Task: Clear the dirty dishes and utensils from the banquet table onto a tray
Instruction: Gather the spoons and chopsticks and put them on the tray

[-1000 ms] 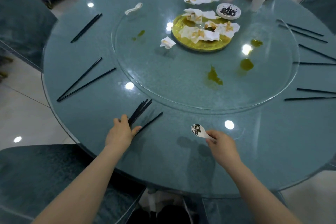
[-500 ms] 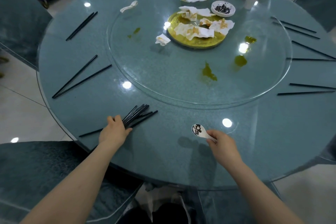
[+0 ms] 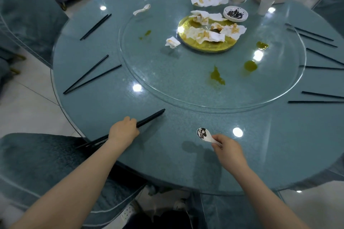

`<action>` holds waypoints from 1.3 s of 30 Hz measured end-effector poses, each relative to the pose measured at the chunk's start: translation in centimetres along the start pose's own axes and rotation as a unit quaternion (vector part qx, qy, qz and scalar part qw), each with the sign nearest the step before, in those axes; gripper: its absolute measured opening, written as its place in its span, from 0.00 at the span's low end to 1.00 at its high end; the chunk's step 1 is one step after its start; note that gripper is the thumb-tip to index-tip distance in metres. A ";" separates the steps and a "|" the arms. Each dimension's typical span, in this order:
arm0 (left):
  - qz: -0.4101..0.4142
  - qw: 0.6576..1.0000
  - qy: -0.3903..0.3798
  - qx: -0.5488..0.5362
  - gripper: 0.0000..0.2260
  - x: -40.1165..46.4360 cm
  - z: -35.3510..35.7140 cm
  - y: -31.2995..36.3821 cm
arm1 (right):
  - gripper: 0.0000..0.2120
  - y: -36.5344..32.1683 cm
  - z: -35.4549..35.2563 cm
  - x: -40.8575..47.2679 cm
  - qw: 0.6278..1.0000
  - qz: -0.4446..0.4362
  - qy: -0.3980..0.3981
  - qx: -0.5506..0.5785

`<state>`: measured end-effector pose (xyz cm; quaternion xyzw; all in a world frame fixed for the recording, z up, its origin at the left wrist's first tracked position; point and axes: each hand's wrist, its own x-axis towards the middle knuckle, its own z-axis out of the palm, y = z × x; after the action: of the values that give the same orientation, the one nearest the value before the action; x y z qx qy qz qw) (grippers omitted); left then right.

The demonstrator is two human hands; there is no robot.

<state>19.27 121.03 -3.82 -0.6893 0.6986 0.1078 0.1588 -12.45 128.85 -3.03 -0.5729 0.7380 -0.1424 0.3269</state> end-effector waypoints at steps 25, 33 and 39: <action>-0.034 0.929 0.316 -0.192 0.12 -8.9 -10.6 -33.3 | 0.11 -28.8 15.0 -1.4 0.988 -0.136 0.074 0.019; -0.085 0.926 0.288 -0.227 0.15 -7.6 -9.0 -42.7 | 0.08 -36.3 19.0 -1.5 0.987 -0.150 0.048 0.030; -0.025 0.937 0.238 -0.256 0.11 -0.8 -9.4 -43.9 | 0.09 -37.1 20.7 1.5 0.990 -0.130 0.035 0.038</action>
<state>62.40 117.15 8.17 -0.7292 0.6473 0.1120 -0.1915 28.68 119.60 2.73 -0.6457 0.6627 -0.2315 0.3006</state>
